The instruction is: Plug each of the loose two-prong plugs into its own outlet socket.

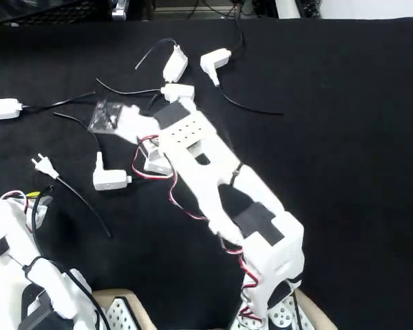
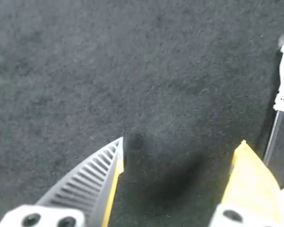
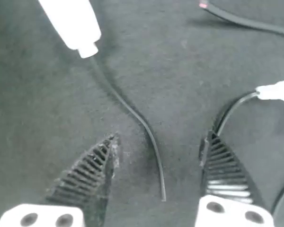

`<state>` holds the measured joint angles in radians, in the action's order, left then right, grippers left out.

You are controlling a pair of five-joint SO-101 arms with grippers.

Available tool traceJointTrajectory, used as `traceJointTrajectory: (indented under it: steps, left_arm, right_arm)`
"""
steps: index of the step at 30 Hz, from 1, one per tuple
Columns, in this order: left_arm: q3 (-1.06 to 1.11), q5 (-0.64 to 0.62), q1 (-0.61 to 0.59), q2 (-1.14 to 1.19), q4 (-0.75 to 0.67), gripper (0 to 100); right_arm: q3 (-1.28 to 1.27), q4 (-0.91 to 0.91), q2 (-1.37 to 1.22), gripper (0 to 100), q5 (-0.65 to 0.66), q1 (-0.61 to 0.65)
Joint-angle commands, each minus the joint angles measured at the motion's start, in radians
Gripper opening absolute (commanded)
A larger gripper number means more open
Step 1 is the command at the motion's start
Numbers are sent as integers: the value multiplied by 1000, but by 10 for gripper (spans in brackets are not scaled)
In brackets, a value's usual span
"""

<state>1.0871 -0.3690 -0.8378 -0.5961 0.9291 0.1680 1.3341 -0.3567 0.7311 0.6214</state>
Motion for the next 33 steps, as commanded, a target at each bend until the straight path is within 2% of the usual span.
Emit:
traceJointTrajectory:
  steps: [1, 4, 7, 14, 19, 28, 33]
  left_arm:
    - [-5, 6, -8, -26, -17, 348]
    - [-10, 5, -8, -26, -17, 349]
    - [-12, 6, -8, -26, -17, 349]
    - [-15, 8, -10, -26, -17, 348]
    - [-15, 8, -10, -26, -17, 348]
    - [-13, 8, -10, -26, -17, 348]
    - [-13, 8, -10, -26, -17, 347]
  right_arm:
    - [119, 44, 61, 303, 69, -31]
    - [196, 66, 64, 322, 92, -64]
    - [191, 80, 7, 310, 140, 8]
    - [294, 28, -229, 296, 140, 140]
    - [467, 75, -404, 297, 121, 199]
    - [860, 118, -717, 295, 61, 206]
    - [1104, 227, -834, 198, 54, 206]
